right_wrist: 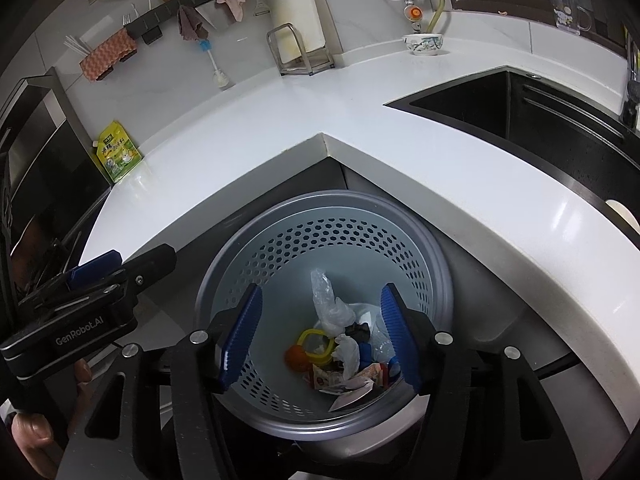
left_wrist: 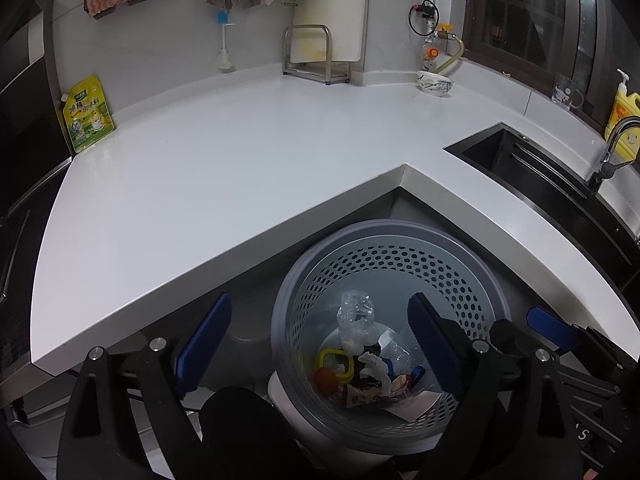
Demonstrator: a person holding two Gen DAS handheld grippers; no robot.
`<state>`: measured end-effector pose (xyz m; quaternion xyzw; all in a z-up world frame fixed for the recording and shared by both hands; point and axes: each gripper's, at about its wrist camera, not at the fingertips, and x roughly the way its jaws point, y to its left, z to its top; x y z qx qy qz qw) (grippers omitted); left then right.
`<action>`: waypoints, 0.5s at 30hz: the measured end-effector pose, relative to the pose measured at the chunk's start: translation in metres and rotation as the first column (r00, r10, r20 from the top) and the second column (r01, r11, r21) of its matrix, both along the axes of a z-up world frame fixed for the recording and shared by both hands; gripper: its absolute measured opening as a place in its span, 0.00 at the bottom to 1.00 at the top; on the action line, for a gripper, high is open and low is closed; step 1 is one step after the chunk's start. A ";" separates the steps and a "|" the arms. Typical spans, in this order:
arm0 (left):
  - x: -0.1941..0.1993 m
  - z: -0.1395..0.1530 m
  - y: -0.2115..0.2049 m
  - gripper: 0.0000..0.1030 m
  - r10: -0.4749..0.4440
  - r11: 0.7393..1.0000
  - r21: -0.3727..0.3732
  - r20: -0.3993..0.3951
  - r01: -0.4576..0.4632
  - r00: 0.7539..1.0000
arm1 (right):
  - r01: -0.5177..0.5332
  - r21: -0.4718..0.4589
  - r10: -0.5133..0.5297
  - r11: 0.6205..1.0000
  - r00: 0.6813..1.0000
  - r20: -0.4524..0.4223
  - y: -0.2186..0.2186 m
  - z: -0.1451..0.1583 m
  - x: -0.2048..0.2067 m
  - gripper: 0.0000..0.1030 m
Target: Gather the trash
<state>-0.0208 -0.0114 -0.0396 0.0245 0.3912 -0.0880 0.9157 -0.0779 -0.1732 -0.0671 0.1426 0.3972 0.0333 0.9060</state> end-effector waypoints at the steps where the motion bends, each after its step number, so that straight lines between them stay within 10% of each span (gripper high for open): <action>1: 0.000 0.000 0.001 0.90 0.000 1.000 -0.002 0.001 0.000 1.000 | -0.001 -0.001 0.001 1.000 1.000 0.000 0.000 0.000 0.000 0.59; 15: 0.000 0.000 0.002 0.94 0.013 1.000 0.006 0.003 -0.013 1.000 | 0.006 0.001 -0.006 1.000 1.000 -0.001 -0.001 0.000 0.001 0.61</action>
